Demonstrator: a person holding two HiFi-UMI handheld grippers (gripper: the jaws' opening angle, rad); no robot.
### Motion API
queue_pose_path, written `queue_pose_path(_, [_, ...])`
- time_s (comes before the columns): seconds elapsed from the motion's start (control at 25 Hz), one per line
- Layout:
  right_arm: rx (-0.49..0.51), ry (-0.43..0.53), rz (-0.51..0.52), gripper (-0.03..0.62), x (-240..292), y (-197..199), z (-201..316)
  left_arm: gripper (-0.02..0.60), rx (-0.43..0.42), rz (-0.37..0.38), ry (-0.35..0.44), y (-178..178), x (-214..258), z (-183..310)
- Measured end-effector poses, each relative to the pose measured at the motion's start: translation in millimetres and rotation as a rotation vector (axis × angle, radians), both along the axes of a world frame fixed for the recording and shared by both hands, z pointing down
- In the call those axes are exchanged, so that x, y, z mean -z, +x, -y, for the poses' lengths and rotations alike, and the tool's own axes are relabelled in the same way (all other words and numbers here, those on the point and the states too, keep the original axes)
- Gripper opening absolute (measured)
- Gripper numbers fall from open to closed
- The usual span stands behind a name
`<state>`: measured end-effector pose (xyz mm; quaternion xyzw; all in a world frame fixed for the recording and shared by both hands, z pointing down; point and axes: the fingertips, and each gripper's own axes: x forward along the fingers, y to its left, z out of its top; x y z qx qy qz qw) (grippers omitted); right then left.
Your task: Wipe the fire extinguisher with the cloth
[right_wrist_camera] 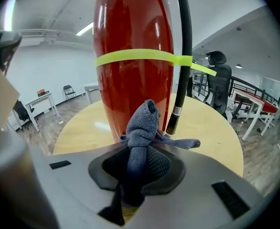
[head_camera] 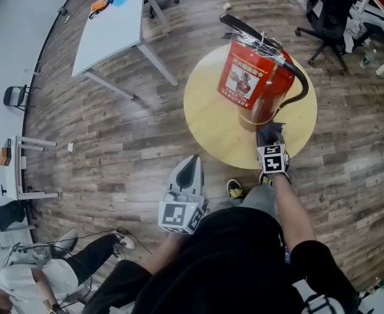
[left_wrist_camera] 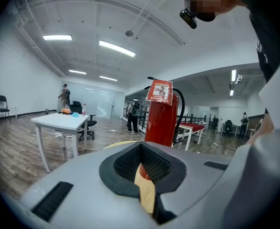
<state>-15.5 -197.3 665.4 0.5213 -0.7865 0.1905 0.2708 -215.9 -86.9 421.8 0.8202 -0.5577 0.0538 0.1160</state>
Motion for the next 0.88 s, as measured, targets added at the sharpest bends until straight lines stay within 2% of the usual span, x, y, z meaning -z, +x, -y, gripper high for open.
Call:
queue_pose_path(0.08, [-0.016, -0.027, 0.010, 0.074, 2, -3, -1, 0.015, -0.008, -0.001, 0.003, 4, 0, 1])
queue_pose_path(0.2, [0.052, -0.067, 0.020, 0.074, 9, -22, -14, 0.015, -0.022, -0.006, 0.012, 10, 1, 2])
queue_pose_path(0.32, [0.078, -0.035, 0.041, 0.074, 25, -40, -16, 0.015, -0.033, -0.014, 0.034, 15, 8, 6])
queue_pose_path(0.44, [0.089, 0.047, 0.065, 0.074, 61, -45, -14, 0.015, -0.026, -0.026, 0.051, 13, 13, 9])
queue_pose_path(0.6, [0.129, 0.277, 0.104, 0.072, 172, -51, -16, 0.015, -0.013, -0.037, 0.058, 8, 15, 9])
queue_pose_path(0.72, [0.132, 0.449, 0.209, 0.072, 282, -52, -16, 0.015, -0.011, -0.045, 0.070, 8, 17, 11])
queue_pose_path(0.8, [0.135, 0.497, 0.291, 0.072, 336, -54, -17, 0.016, -0.012, -0.050, 0.077, 9, 18, 11])
queue_pose_path(0.88, [0.129, 0.476, 0.382, 0.072, 360, -56, -17, 0.015, -0.015, -0.056, 0.086, 12, 20, 12])
